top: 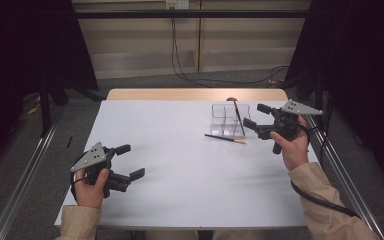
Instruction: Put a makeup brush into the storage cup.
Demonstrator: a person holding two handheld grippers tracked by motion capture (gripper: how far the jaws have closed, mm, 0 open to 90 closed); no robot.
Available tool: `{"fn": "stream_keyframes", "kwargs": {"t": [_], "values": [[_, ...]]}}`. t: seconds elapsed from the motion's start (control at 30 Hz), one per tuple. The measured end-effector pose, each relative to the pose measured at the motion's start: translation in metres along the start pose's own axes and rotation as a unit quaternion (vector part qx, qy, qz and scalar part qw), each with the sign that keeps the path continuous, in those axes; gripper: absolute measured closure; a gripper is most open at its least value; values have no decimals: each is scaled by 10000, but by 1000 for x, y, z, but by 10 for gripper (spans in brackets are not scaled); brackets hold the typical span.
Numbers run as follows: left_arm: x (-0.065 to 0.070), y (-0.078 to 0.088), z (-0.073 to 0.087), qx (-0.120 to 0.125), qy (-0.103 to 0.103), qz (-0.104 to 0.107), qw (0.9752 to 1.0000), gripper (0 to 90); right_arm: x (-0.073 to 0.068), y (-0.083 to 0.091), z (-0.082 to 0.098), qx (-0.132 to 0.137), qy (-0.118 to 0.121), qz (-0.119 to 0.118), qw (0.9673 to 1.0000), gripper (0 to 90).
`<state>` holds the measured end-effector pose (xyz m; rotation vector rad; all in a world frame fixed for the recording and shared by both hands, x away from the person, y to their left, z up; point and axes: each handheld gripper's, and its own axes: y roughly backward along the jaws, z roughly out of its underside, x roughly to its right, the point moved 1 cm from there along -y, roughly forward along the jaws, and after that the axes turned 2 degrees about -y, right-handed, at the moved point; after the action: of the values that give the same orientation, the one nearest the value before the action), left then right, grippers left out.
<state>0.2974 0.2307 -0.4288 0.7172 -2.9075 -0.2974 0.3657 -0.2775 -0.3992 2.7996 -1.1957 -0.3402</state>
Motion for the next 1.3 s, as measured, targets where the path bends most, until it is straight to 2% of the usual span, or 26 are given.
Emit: {"fn": "stream_keyframes", "kwargs": {"t": [0.2,0.63,0.8,1.07,1.3], "values": [[0,0,0,-14,-1,-19,10000,6,-7,8,8,-12,-1,-97,10000,74],[1,3,0,-2,-30,-24,10000,6,-24,24,21,-56,168,-212,9996,54],[1,4,0,8,-15,-35,10000,5,-29,28,26,-60,129,-294,9995,52],[2,4,0,3,-15,-46,10000,6,-31,37,36,-147,160,-206,9996,51],[2,4,0,3,-24,-36,10000,6,-35,45,44,-228,181,-228,9993,47]]}}
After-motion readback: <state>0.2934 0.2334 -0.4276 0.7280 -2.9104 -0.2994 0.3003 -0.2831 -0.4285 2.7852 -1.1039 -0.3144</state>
